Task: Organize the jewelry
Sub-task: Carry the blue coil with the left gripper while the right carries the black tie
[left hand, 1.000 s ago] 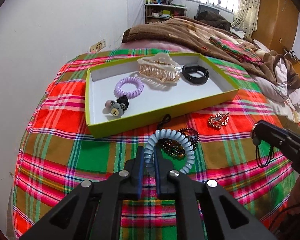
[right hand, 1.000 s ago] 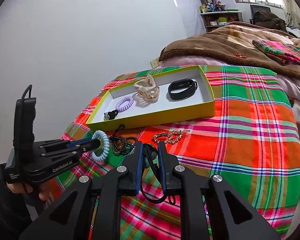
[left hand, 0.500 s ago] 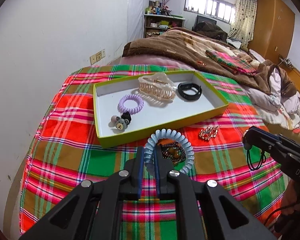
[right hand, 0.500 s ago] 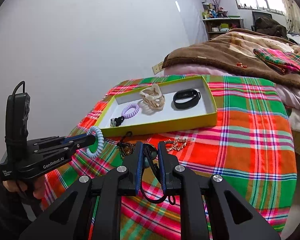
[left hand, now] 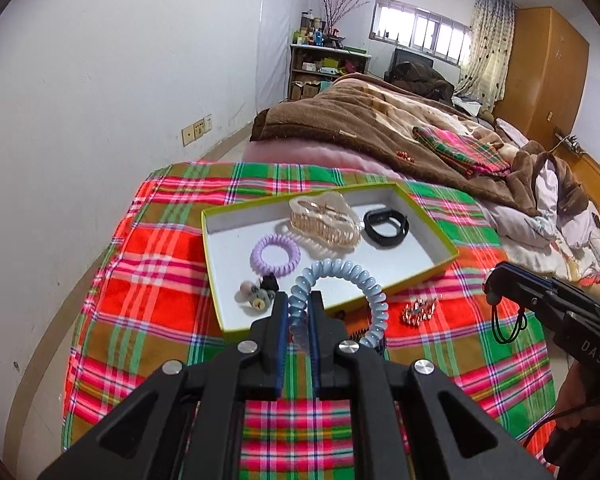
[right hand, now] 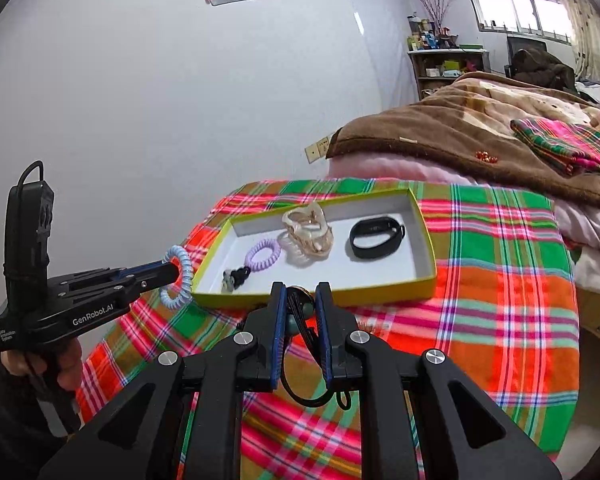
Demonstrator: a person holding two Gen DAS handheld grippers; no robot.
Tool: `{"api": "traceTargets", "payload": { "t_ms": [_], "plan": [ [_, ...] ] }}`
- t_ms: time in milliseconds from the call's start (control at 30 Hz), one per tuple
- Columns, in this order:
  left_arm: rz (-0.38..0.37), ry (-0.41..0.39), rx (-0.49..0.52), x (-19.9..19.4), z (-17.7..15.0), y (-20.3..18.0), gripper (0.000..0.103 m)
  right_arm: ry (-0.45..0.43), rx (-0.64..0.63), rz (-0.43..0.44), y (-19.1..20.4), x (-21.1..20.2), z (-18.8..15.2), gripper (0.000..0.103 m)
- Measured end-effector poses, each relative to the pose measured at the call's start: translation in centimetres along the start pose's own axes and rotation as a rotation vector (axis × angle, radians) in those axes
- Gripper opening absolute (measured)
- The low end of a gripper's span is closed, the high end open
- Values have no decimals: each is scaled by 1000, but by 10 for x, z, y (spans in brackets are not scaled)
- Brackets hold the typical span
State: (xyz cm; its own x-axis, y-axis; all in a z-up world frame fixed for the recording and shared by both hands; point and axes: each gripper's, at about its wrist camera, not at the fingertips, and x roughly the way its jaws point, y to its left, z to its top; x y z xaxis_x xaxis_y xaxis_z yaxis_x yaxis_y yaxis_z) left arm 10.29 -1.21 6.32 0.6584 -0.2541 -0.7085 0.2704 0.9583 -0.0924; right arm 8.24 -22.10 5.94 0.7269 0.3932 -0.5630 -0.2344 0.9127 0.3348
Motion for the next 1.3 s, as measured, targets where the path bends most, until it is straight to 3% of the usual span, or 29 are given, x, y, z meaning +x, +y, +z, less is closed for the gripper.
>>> {"api": "traceTargets", "payload": {
  "t_ms": [633,1300],
  "plan": [
    [10,30,-6,41,31,15,10,51,22,-19,-32,62,57,15],
    [20,124,-4,90,20,18,10,177,-10,-15,-37,136,48,15]
  ]
}}
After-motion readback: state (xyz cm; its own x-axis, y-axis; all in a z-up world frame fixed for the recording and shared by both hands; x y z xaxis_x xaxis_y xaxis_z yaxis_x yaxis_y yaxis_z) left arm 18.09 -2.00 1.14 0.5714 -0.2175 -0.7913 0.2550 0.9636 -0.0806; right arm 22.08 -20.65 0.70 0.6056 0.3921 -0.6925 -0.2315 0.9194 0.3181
